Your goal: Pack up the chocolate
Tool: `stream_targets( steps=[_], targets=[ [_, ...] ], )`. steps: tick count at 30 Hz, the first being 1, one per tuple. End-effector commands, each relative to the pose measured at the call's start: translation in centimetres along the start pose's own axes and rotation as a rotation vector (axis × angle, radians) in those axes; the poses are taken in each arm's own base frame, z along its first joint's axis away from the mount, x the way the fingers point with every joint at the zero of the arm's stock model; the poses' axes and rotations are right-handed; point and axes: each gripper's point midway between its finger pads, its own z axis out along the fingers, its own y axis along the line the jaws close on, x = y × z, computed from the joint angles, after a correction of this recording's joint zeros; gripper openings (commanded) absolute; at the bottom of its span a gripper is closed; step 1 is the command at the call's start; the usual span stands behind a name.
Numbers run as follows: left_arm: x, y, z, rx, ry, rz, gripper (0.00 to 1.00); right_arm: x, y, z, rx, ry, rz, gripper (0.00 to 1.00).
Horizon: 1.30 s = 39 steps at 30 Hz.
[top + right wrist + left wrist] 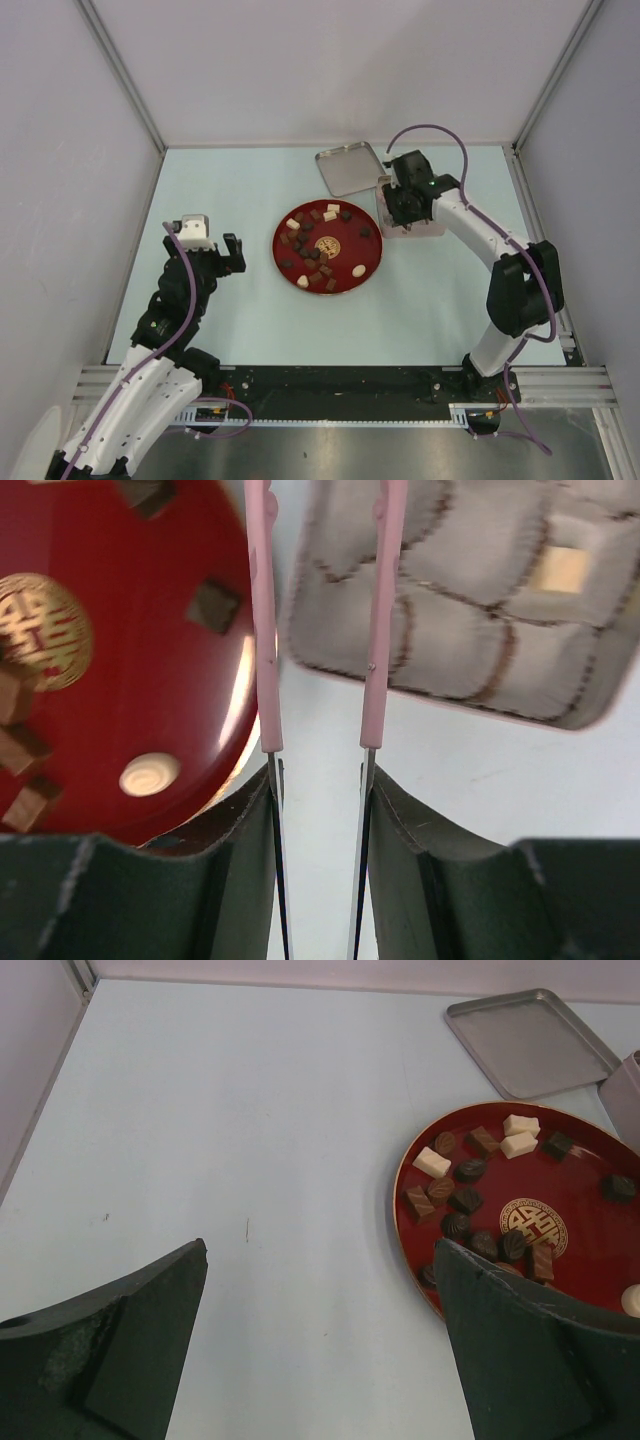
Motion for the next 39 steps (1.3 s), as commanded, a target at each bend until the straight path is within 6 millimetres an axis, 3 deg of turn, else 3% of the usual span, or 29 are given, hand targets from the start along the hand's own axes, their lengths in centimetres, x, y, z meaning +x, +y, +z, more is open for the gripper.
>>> stream_targets(
  steps=[1, 11, 21, 28, 39],
  targets=[
    [-0.3, -0.2, 0.0, 0.014, -0.019, 0.017, 1.00, -0.3, 4.0, -1.2, -0.065, -0.028, -0.102, 0.40],
    [-0.1, -0.2, 0.1, 0.013, -0.012, 0.020, 1.00, 4.4, 12.6, -1.1, -0.174, 0.077, -0.155, 0.41],
    [-0.1, -0.3, 0.1, 0.017, -0.011, 0.017, 1.00, 8.8, 17.4, -0.6, -0.198, 0.172, -0.166, 0.41],
    [-0.1, -0.5, 0.1, 0.023, -0.011, 0.018, 1.00, 9.9, 18.9, -0.2, -0.201, 0.191, -0.168, 0.41],
    [0.0, -0.9, 0.0, 0.038, -0.010, 0.021, 1.00, 11.6, 18.2, 0.9, -0.126, 0.235, -0.214, 0.41]
  ],
)
